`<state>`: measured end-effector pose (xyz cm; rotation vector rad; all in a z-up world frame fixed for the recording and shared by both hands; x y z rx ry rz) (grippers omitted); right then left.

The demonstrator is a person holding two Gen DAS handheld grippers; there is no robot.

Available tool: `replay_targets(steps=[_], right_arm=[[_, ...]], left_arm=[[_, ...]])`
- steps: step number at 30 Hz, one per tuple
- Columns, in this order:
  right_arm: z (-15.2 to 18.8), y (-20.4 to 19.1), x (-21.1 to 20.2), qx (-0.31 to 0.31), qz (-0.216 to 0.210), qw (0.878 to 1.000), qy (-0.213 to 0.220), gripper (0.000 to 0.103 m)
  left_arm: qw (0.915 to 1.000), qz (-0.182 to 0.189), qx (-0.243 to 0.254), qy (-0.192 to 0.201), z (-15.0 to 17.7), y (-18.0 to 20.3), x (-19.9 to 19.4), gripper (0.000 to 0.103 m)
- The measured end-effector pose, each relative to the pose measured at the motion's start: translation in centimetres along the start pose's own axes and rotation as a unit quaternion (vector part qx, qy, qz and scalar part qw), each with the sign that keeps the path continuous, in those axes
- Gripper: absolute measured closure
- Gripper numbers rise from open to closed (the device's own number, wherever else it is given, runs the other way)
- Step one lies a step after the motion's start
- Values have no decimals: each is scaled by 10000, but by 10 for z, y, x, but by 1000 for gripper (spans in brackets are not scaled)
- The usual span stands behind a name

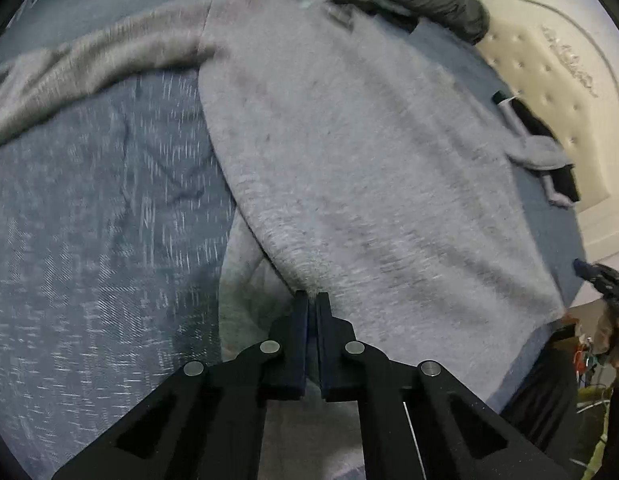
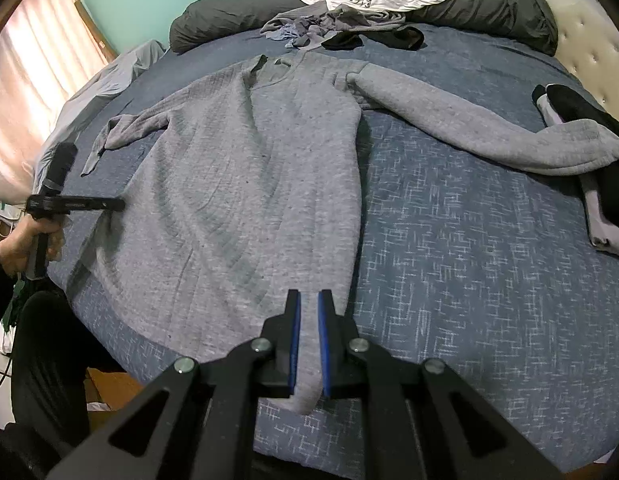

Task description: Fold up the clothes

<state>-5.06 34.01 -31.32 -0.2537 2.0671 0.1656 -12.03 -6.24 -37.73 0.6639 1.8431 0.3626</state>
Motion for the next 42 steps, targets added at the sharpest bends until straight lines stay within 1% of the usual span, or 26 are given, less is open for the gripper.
replay_targets(steps=[4,8,11,15,20,24,25,26,27,28,31,32,34,36,38,40,41,42], right_arm=[[-1,-2,1,-17,16,10000,-20,95],[-4,-5,1,-7,-1,10000,-9,95],[-6,-12,1,-87,-1,10000,-15,95],[-6,-18,6,-107,6,9999,-91,95],[-2,-30,14,-199,-12,9995,-258,95],[5,-37,22,-283,-16,9985,-474,95],[7,-38,26,-276,-29,9981,-548,94],[9,-39,29,-270,-42,9977,-622,90],[11,-41,32,-259,-54,9972,-693,85],[12,-42,35,-235,-78,9969,-744,83],[14,-47,42,-187,-186,9957,-889,79],[16,-49,45,-195,-202,9950,-960,74],[21,-53,51,-266,-186,9933,-1105,73],[26,-57,54,-293,-218,9919,-1219,73],[27,-60,54,-236,-297,9917,-1230,72],[28,-62,55,-203,-342,9912,-1262,64],[29,-62,56,-241,-297,9910,-1281,61],[30,-62,58,-280,-251,9908,-1301,61]], left_arm=[[9994,74,187,267,-10,7,-36,100],[9984,48,105,554,-22,-5,-74,100],[9974,-142,-71,707,-25,-23,-91,100],[9952,-387,-459,775,-19,-56,-97,100],[9938,-515,-740,657,-7,-77,-86,99],[9952,-506,-673,499,4,-74,-83,98],[9959,-475,-648,407,10,-72,-82,93],[9967,-423,-622,296,16,-70,-80,81],[9974,-372,-596,185,23,-69,-78,74],[9978,-321,-570,74,31,-67,-76,66],[9982,-319,-448,-234,50,-63,-68,65],[9981,-292,-452,-302,55,-63,-66,65],[9978,-224,-494,-392,63,-63,-63,65],[9974,-117,-555,-446,70,-62,-62,65],[9973,-30,-561,-476,75,-60,-61,65],[9974,3,-504,-507,77,-56,-61,64],[9975,36,-478,-524,79,-53,-61,64],[9975,66,-457,-544,81,-51,-59,64]])
Point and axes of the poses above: each gripper's, at about its wrist camera, not at the fingertips, and x roughly the way its jaws point, y to its right, z to its underside, the point moved 9 cm from there along x, roughly the way its jaws point, and after that the axes turned 13 degrees about z, right-handed, at the moved point
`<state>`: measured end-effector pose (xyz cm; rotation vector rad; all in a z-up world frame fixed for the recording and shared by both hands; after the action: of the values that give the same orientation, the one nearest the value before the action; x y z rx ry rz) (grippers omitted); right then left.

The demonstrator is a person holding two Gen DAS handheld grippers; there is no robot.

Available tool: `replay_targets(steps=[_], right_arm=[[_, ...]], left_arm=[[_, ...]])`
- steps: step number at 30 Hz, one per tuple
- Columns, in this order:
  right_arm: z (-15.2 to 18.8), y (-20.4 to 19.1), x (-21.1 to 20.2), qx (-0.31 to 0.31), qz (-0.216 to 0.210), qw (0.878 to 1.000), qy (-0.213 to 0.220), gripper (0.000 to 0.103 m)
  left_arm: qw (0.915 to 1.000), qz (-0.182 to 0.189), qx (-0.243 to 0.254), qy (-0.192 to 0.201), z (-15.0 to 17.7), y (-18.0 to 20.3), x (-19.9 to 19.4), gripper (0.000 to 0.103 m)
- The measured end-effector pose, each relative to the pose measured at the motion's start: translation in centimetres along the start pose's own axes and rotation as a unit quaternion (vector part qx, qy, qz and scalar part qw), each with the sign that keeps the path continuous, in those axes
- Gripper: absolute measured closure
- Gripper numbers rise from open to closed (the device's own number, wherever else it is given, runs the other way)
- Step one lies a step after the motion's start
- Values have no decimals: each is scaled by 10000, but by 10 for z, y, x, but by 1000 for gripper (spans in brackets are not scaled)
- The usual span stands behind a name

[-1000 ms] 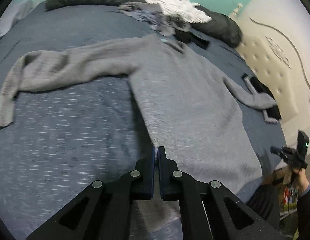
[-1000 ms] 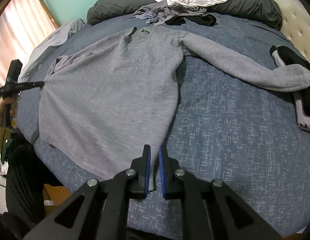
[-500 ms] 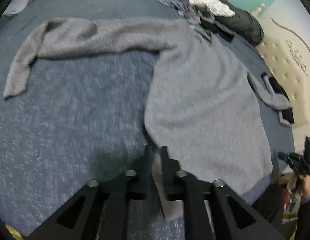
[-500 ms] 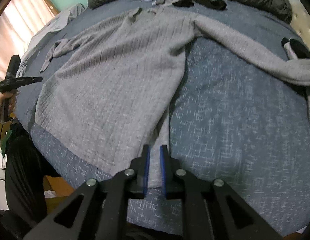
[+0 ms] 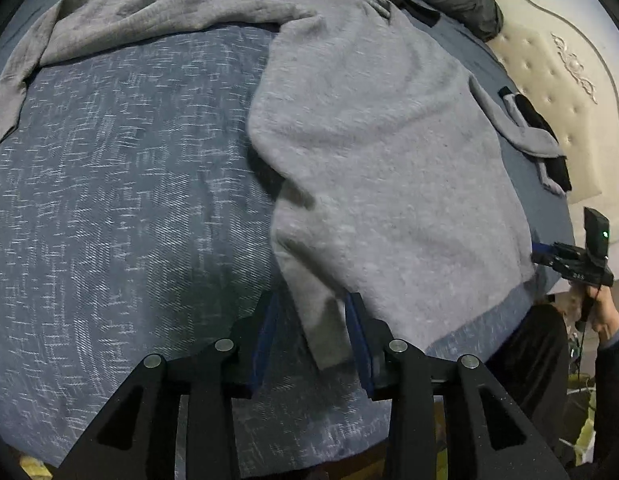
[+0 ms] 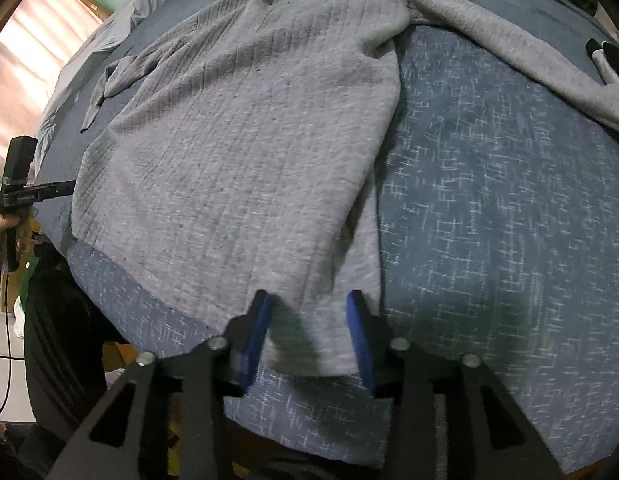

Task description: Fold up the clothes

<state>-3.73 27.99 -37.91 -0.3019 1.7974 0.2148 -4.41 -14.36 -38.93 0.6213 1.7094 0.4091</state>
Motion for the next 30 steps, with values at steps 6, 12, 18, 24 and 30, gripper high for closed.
replay_targets(steps=[6,12,18,24,30], right_arm=[[5,2,10,-56,142,9998,-129,61],[13,-1,13,-154,58,9998,-128,89],[9,-4,-7,-200,-2,9996,216,100],[14,1,-55,-273,-154,9982,520,101],[40,4,-60,-404,-125,9986,306,101]], left_arm=[[9993,-237,121,-266,12,-2,20,64],[9988,-255,240,-330,16,0,31,88],[9980,-312,528,-166,12,17,10,97],[9961,-270,839,-26,28,39,-38,98],[9964,-196,806,-158,59,36,-44,98]])
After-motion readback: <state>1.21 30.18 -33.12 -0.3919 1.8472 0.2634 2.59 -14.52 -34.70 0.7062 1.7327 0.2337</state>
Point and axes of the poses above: each gripper's, at about its wrist camera, not at the fingertips, and x roughly the way its jaws point, y to its right, z to its underside, the point moved 9 cm from there along x, roughly the way its jaws point, and after that the axes turned 13 degrees about z, right-handed, at the moved point
